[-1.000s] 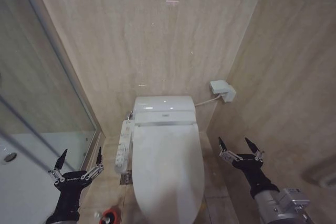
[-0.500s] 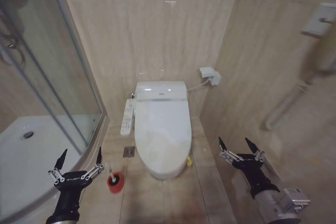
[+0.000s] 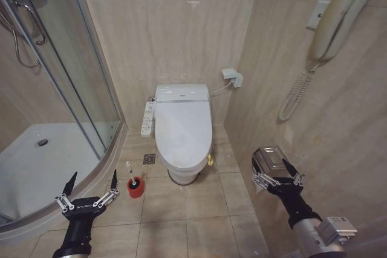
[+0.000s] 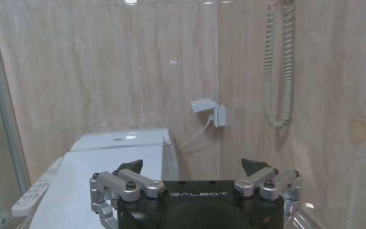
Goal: Open the toilet lid, clean the toilet bowl with a toilet brush, close the toilet lid, and flush.
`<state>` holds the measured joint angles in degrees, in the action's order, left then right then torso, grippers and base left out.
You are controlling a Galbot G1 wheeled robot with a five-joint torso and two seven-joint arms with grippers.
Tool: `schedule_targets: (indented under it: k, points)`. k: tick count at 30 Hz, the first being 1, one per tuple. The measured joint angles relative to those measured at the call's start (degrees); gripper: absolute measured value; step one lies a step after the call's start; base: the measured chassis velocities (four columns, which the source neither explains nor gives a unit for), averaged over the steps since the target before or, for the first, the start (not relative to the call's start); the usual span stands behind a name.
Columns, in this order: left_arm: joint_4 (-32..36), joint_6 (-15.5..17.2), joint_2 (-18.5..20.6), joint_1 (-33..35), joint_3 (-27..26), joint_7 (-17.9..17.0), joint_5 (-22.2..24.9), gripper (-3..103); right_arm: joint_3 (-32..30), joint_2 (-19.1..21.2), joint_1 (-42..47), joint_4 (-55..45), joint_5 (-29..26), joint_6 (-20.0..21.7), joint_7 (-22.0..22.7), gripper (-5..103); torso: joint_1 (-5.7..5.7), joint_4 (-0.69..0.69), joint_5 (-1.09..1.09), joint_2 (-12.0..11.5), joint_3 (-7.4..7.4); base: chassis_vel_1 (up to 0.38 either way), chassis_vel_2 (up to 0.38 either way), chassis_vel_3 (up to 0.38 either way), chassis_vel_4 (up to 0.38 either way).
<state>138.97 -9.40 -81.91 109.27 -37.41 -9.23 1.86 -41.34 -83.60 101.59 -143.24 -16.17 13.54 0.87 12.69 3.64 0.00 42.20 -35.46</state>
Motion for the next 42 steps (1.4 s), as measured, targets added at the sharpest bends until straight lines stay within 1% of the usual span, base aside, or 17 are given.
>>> schedule_targets:
  k: [2,14,30,42]
  points:
    - [0.0,0.0,0.01,-0.01,0.0,0.0,0.0,100,0.0,0.0,0.0,0.0,0.0,0.0,0.0,100,0.02,0.02,-0.01,-0.01,0.0,-0.092,0.074,0.089,-0.059]
    - [0.0,0.0,0.0,0.0,0.0,0.0,0.0,100,0.0,0.0,0.02,0.0,0.0,0.0,0.0,100,-0.04,0.02,0.0,0.01,0.02,0.025,-0.013,-0.018,0.02]
    - [0.0,0.0,0.0,0.02,0.0,0.0,0.0,100,0.01,0.0,0.04,0.0,0.0,0.0,0.0,100,-0.09,0.02,-0.01,0.05,0.04,0.116,-0.118,-0.119,0.115]
    - [0.0,0.0,0.0,0.0,0.0,0.0,0.0,100,0.01,0.0,0.02,0.0,0.0,0.0,0.0,100,-0.03,0.02,0.0,0.01,0.01,-0.011,0.014,0.019,-0.016]
